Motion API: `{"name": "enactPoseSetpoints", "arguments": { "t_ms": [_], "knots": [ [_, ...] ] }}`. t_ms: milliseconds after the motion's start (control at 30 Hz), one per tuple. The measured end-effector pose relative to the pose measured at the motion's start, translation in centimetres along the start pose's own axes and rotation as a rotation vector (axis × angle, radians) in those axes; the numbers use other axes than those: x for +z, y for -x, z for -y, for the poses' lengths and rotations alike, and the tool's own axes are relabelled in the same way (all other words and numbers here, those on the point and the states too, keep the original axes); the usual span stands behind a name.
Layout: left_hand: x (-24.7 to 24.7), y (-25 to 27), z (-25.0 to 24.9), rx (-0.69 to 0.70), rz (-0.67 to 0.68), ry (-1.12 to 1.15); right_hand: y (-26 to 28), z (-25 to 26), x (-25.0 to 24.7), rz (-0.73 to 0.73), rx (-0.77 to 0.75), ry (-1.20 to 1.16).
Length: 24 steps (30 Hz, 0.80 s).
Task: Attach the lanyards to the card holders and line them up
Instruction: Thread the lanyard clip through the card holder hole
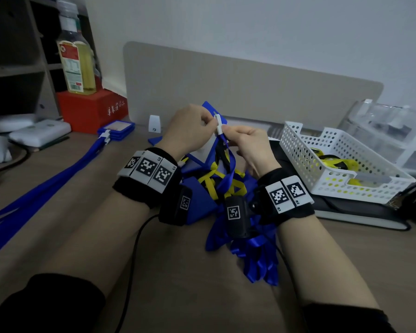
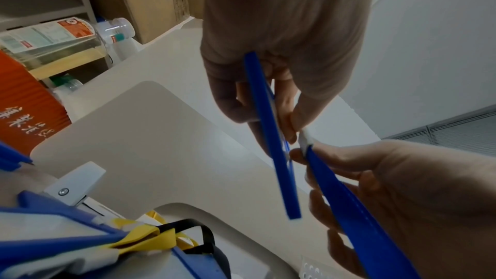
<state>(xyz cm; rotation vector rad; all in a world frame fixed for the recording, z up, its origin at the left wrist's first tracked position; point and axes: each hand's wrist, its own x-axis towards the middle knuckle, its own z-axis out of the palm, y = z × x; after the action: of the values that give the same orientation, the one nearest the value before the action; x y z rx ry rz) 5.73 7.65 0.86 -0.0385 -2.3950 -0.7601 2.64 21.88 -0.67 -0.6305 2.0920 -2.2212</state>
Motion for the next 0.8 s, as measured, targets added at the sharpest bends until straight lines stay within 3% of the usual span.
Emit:
{"name": "enactPoseSetpoints", "arguments": {
  "t_ms": [300,500,633,800],
  "knots": [
    [-0.3,0.08,0.05,0.121,0.08,-0.342,-0.09,-0.52,0.63,0.006,-0.135,0.154],
    [-0.52,0.24,-0.07,0.179,0.112,-0.469,-0.63,-0.87,0.57,-0.028,-0.194,0.443],
    [-0.41,0.45,-0.57,0.167,0.114,-0.54,-0.64,-0.61,0.91,-0.06,-0.297,0.79],
    [-0.38,0.54,-0.57,0.178,0.128,-0.536,-0.71,-0.4,0.97,-0.001,-0.319,0.915]
  ]
}}
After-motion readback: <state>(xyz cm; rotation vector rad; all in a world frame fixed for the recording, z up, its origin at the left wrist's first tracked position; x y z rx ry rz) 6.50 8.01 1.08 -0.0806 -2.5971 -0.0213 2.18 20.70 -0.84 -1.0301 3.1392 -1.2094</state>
